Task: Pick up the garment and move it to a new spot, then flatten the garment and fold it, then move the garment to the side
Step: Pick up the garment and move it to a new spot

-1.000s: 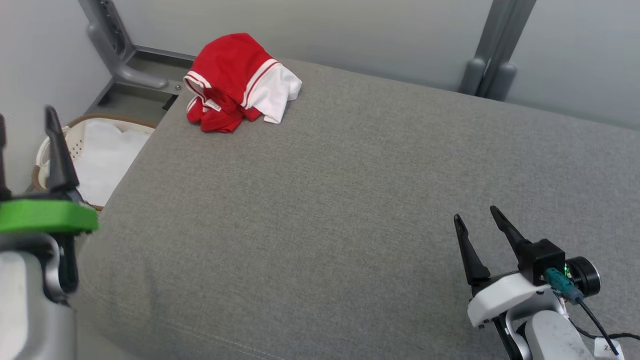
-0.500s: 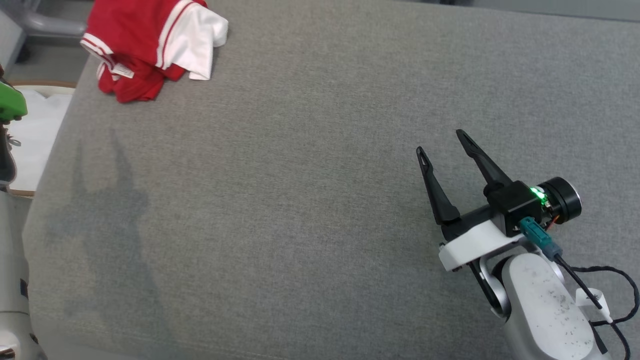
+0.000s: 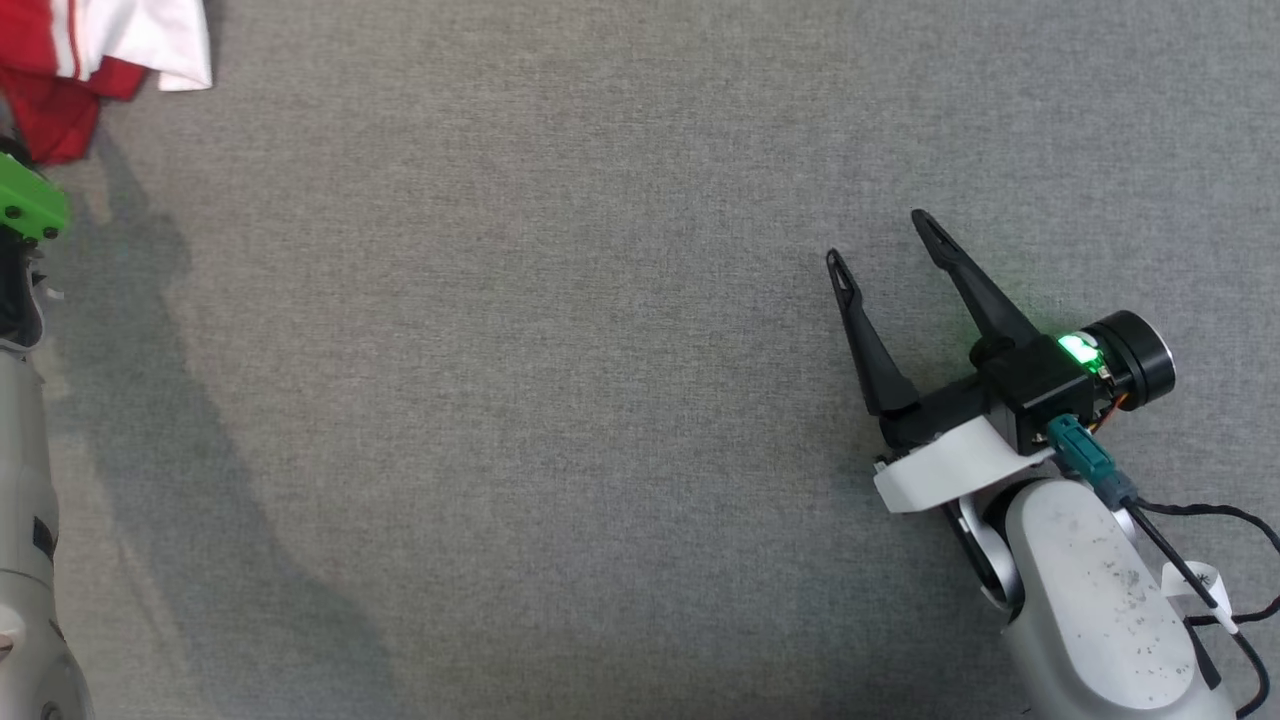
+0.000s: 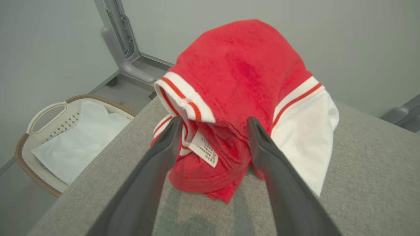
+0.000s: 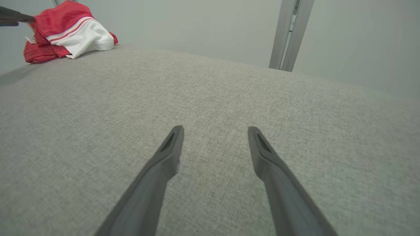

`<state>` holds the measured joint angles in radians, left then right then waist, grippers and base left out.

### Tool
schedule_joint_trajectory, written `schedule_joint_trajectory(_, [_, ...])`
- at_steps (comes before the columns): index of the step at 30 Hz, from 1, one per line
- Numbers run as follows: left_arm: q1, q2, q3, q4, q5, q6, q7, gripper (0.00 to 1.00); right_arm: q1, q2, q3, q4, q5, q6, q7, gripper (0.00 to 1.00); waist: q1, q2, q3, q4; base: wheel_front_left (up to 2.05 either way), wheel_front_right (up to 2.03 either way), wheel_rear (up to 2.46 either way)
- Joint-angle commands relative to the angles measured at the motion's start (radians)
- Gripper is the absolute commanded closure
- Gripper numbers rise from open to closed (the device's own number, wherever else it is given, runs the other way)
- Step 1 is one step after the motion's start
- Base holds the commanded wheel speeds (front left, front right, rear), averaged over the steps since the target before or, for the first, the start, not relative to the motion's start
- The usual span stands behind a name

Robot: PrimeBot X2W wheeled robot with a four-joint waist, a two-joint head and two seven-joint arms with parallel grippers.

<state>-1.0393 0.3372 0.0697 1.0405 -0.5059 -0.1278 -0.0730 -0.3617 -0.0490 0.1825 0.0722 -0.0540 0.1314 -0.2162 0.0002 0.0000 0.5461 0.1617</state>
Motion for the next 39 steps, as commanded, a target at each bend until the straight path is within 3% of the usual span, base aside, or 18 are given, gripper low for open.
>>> schedule_joint_trajectory(1, [-0.028,0.004,0.001,0.013,-0.015,-0.003,-0.011,0.0,-0.016,-0.003,0.003,-0.009,-0.001,-0.002,-0.007,0.0,-0.0002,0.0,0.064,-0.047,0.0,0.0,0.0])
schedule_joint_trajectory(12, [-0.098,0.042,-0.027,0.058,-0.039,-0.003,-0.114,0.0,-0.022,-0.007,-0.002,-0.012,-0.005,-0.002,-0.008,0.0,-0.0002,0.0,0.084,-0.06,0.0,0.0,0.0])
schedule_joint_trajectory(13, [-0.104,0.046,-0.03,0.064,-0.037,-0.004,-0.123,0.35,-0.021,-0.008,-0.002,-0.012,-0.005,-0.002,-0.009,0.0,-0.0002,0.0,0.084,-0.062,0.0,0.0,0.0])
schedule_joint_trajectory(14, [-0.109,0.049,-0.033,0.068,-0.036,-0.004,-0.128,0.58,-0.02,-0.008,-0.002,-0.011,-0.004,-0.002,-0.01,0.0,-0.0002,0.0,0.083,-0.063,0.0,0.0,0.0])
schedule_joint_trajectory(15, [-0.114,0.05,-0.036,0.07,-0.035,-0.004,-0.135,0.95,-0.02,-0.008,-0.003,-0.01,-0.003,-0.002,-0.01,0.0,-0.0002,0.0,0.083,-0.065,0.0,0.0,0.0])
schedule_joint_trajectory(16, [-0.119,0.054,-0.042,0.07,-0.032,-0.004,-0.143,1.0,-0.02,-0.008,-0.003,-0.01,-0.001,-0.002,-0.011,0.0,-0.0002,0.0,0.081,-0.066,0.0,0.0,0.0])
schedule_joint_trajectory(28, [-0.143,0.106,-0.19,-0.022,0.017,-0.004,-0.183,1.0,-0.016,-0.004,0.012,0.052,0.056,-0.002,-0.04,0.0,-0.0002,0.0,-0.044,-0.086,0.0,0.0,0.0])
schedule_joint_trajectory(39, [-0.123,0.099,-0.454,-0.238,0.027,-0.004,-0.127,1.0,0.064,-0.003,0.001,0.135,0.124,-0.002,-0.05,0.0,-0.0002,0.0,-0.294,-0.16,0.0,0.0,0.0])
